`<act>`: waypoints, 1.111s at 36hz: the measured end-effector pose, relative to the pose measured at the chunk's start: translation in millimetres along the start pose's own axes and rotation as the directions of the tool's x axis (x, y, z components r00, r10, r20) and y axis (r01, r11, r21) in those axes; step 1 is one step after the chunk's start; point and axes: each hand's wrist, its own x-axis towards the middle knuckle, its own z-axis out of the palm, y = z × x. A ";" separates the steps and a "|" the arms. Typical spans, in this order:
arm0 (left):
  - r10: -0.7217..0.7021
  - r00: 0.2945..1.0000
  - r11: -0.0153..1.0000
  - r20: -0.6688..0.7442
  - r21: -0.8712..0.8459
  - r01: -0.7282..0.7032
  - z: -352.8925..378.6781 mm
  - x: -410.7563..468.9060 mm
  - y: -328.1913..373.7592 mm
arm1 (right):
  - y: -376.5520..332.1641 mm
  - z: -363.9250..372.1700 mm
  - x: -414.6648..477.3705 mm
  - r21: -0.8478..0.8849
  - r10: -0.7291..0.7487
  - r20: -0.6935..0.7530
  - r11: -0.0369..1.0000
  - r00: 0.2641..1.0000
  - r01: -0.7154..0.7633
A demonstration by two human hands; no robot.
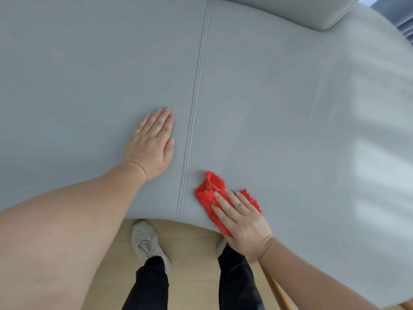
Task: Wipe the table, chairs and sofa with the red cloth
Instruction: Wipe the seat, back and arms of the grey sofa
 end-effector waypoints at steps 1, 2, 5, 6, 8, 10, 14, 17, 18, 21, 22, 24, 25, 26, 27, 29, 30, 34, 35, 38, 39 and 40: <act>0.000 1.000 1.000 -0.002 0.000 0.000 0.5 -1.0 0.1 | 2.3 0.4 1.3 -0.006 -0.007 0.008 1.000 1.000 0.007; 0.000 1.000 1.000 -0.004 -0.001 0.000 0.6 -2.0 0.3 | 4.1 1.0 2.7 -0.011 -0.013 0.014 1.000 1.000 0.013; -0.006 1.000 1.000 -0.009 -0.008 0.006 0.9 -3.9 0.4 | 7.3 2.0 6.4 -0.013 -0.010 0.028 1.000 1.000 0.010; -0.008 1.000 1.000 -0.013 -0.010 0.008 0.8 -4.5 -0.1 | 7.8 1.7 7.8 -0.010 -0.005 0.025 1.000 1.000 0.005; -0.004 1.000 1.000 -0.017 -0.009 0.004 0.5 -6.4 -1.8 | 8.5 1.2 10.2 0.003 0.003 0.012 1.000 1.000 -0.003; 0.007 1.000 1.000 -0.024 -0.008 -0.007 0.5 -8.9 -3.8 | 10.1 0.5 13.6 0.011 0.008 0.005 1.000 1.000 -0.008; -0.044 0.998 0.999 -0.053 -0.035 0.042 0.3 -16.6 -6.6 | 18.2 -3.8 33.9 0.022 0.040 -0.035 0.999 0.999 -0.039; -0.122 0.990 0.990 -0.064 -0.073 0.118 1.9 -27.4 -10.5 | 30.8 -9.5 62.2 0.025 0.060 -0.058 0.998 0.996 -0.059; -0.140 0.988 0.987 -0.063 -0.086 0.134 3.2 -31.5 -12.7 | 36.8 -10.9 73.1 0.023 0.062 -0.061 0.998 0.996 -0.061; -0.136 0.989 0.988 -0.051 -0.086 0.132 8.5 -38.3 -18.2 | 61.9 -13.5 110.3 -0.009 0.088 -0.081 0.996 0.993 -0.089; -0.130 0.990 0.989 -0.049 -0.082 0.126 10.0 -38.7 -19.1 | 71.4 -14.0 123.6 -0.023 0.096 -0.095 0.995 0.991 -0.098; -0.131 0.990 0.989 -0.055 -0.082 0.126 12.5 -37.9 -20.2 | 90.1 -15.4 148.5 -0.043 0.101 -0.124 0.993 0.987 -0.107; -0.131 0.990 0.989 -0.058 -0.083 0.126 13.4 -37.7 -20.5 | 99.3 -16.4 160.1 -0.051 0.102 -0.132 0.993 0.986 -0.109; -0.129 0.990 0.989 -0.062 -0.084 0.124 14.2 -38.1 -21.0 | 108.7 -17.8 171.3 -0.058 0.104 -0.136 0.992 0.985 -0.112; -0.125 0.990 0.989 -0.066 -0.085 0.119 15.1 -38.7 -21.7 | 118.4 -19.8 182.4 -0.066 0.110 -0.136 0.991 0.985 -0.120; -0.116 0.990 0.990 -0.075 -0.092 0.109 17.2 -40.0 -23.5 | 139.3 -25.7 203.9 -0.079 0.145 -0.126 0.985 0.981 -0.155; -0.113 0.990 0.990 -0.079 -0.097 0.106 18.1 -40.2 -24.5 | 150.3 -29.4 214.8 -0.081 0.173 -0.117 0.980 0.978 -0.183; -0.107 0.988 0.990 -0.111 -0.105 0.095 21.4 -41.1 -26.2 | 191.5 -48.8 258.0 -0.069 0.326 -0.079 0.941 0.942 -0.331; -0.106 0.987 0.990 -0.121 -0.104 0.093 22.1 -41.2 -26.3 | 201.1 -52.6 267.6 -0.067 0.356 -0.080 0.930 0.931 -0.362; -0.105 0.985 0.989 -0.136 -0.115 0.089 23.5 -41.7 -27.7 | 227.4 -62.8 292.7 -0.051 0.443 -0.115 0.891 0.889 -0.451; -0.106 0.985 0.989 -0.137 -0.120 0.090 23.9 -41.8 -28.2 | 235.7 -66.7 301.5 -0.050 0.473 -0.126 0.875 0.872 -0.482; -0.108 0.985 0.988 -0.138 -0.124 0.091 24.2 -41.8 -28.6 | 243.9 -70.5 310.1 -0.051 0.500 -0.131 0.859 0.856 -0.510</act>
